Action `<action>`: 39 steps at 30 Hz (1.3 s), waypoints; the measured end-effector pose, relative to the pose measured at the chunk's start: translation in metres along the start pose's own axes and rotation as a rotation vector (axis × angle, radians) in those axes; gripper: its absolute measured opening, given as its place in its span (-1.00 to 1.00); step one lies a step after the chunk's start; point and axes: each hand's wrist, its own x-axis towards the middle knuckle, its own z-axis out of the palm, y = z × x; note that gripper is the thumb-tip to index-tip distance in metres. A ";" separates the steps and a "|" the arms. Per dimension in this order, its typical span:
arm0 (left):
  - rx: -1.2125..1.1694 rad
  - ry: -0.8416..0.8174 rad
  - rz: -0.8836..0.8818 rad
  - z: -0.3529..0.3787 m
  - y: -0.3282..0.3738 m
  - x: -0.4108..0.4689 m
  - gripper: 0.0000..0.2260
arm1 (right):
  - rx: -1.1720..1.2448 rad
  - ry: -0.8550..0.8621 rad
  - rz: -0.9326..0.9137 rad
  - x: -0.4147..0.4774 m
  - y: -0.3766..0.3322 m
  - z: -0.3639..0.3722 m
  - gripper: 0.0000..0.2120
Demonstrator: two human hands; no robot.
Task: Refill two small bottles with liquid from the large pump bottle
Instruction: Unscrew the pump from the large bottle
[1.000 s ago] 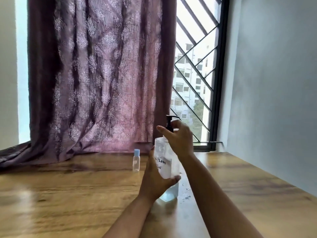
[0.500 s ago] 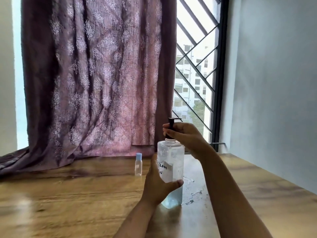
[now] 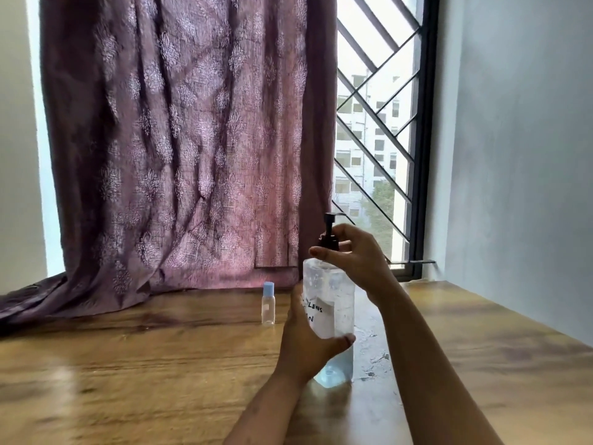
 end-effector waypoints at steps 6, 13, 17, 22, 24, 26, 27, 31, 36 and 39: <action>-0.008 0.001 0.013 0.000 0.002 -0.002 -0.05 | 0.205 0.008 0.016 -0.006 -0.002 -0.003 -0.77; 0.023 -0.002 0.019 0.000 0.000 -0.001 -0.03 | 0.535 -0.182 0.059 -0.008 0.011 -0.005 -0.57; 0.022 -0.014 -0.011 0.000 -0.003 0.000 -0.05 | 0.259 0.028 0.029 -0.012 0.004 0.007 -0.62; 0.019 -0.003 -0.006 0.000 0.001 -0.001 -0.05 | 0.166 0.213 0.014 -0.009 0.004 0.015 -0.67; 0.010 -0.005 0.006 0.000 0.002 -0.001 -0.06 | 0.282 0.161 0.015 -0.009 0.005 0.012 -0.74; 0.013 0.000 0.022 -0.001 0.002 -0.001 -0.08 | 0.416 0.069 0.029 -0.010 0.003 0.010 -0.75; 0.016 0.002 0.023 -0.001 0.002 -0.001 -0.09 | 0.454 0.039 0.030 -0.010 0.002 0.010 -0.74; 0.025 -0.005 -0.013 0.000 0.000 -0.001 -0.07 | 0.348 0.095 -0.012 -0.012 0.004 0.020 -0.70; 0.009 -0.007 -0.039 0.000 -0.001 0.000 -0.05 | 0.101 0.339 -0.010 -0.012 0.007 0.029 -0.60; 0.042 -0.006 -0.039 0.000 -0.002 0.001 -0.09 | 0.179 0.310 -0.019 -0.011 0.005 0.027 -0.68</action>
